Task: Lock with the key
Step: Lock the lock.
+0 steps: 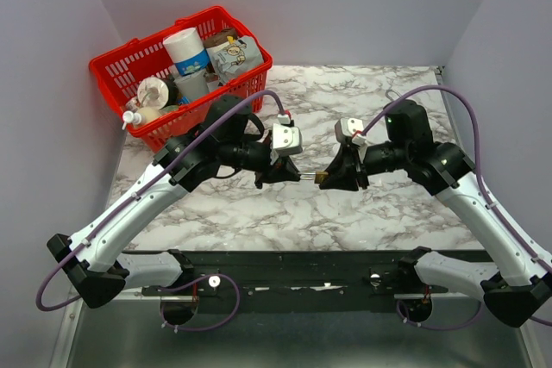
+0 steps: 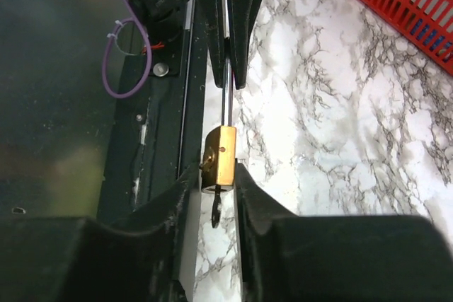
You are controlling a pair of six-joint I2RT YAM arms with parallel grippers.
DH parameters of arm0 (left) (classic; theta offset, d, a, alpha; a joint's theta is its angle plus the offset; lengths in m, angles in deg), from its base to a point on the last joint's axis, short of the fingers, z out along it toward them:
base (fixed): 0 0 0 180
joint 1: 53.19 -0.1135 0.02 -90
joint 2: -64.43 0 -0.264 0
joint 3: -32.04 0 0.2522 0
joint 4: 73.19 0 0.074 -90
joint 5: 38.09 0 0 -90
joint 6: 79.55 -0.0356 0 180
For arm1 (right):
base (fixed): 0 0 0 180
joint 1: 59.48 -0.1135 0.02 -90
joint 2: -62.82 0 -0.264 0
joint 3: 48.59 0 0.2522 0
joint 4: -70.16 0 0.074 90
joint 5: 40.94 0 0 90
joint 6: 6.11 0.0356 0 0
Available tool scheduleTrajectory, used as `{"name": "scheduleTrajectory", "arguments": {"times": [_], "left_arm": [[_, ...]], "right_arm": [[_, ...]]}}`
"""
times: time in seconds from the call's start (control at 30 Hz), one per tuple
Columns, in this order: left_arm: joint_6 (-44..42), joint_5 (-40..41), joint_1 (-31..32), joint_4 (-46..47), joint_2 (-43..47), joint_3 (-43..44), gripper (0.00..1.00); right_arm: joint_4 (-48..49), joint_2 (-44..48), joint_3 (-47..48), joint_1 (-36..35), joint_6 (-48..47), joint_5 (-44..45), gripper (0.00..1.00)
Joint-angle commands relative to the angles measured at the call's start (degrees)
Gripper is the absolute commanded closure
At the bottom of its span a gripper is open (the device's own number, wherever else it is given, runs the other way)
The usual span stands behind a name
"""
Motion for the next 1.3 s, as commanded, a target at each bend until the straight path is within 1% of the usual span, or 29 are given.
{"name": "scheduleTrajectory", "arguments": {"times": [0.0, 0.03, 0.1, 0.17, 0.2, 0.23, 0.3, 0.57, 0.87, 0.97, 1.07, 1.17, 1.2, 1.27], "left_arm": [[1.7, 0.1, 0.4, 2.3, -0.2, 1.6, 1.00], [2.0, 0.1, 0.4, 2.5, -0.3, 1.7, 1.00], [2.4, -0.3, 0.3, 3.0, -0.4, 1.7, 1.00], [3.6, -0.7, 0.3, 3.9, -0.4, 1.5, 1.00], [4.3, -1.1, 0.3, 4.4, -0.4, 1.2, 1.00], [4.9, -1.2, 0.3, 4.8, -0.5, 1.1, 1.00], [6.2, -1.5, 0.4, 6.1, -0.5, 0.4, 1.00], [10.0, -1.6, 1.2, 12.4, -0.2, -1.6, 1.00], [14.4, -2.5, 3.8, 18.9, -1.8, -2.8, 1.00], [14.8, -2.6, 4.8, 19.8, -2.5, -3.0, 1.00], [14.8, -1.9, 4.3, 19.0, -2.6, -2.9, 1.00], [11.1, -1.5, 3.1, 15.3, -1.9, -2.3, 1.00], [8.0, -1.2, 2.0, 14.0, -1.7, -1.6, 1.00], [4.9, 0.6, 1.5, 10.0, -1.8, -0.3, 1.00]], "right_arm": [[0.6, -0.4, 1.6, -0.7, -0.7, 0.9, 0.73], [0.9, -0.5, 1.7, -0.8, -0.2, 0.7, 0.78], [1.5, -0.7, 1.6, -0.9, 0.5, 0.7, 0.80], [2.6, -0.8, 1.5, -1.1, 1.5, 1.4, 0.85], [3.0, -1.0, 1.5, -1.1, 1.9, 1.5, 0.88], [3.4, -1.1, 1.5, -1.2, 2.2, 1.3, 0.94], [4.0, -1.2, 1.5, -1.2, 2.8, 0.7, 0.99], [6.2, -1.9, 1.4, -2.1, 4.9, -2.8, 0.99], [11.2, -3.3, 1.2, -3.7, 9.1, -2.7, 0.99], [12.0, -4.1, 1.5, -4.2, 9.9, -2.8, 0.99], [11.3, -4.0, 1.6, -4.2, 9.5, -1.9, 0.99], [9.9, -2.8, 0.1, -4.2, 8.4, -0.1, 0.99], [9.4, -2.5, -0.5, -4.2, 7.7, 0.4, 0.99], [8.1, -2.1, -2.5, -4.2, 6.5, 1.0, 0.99]]}}
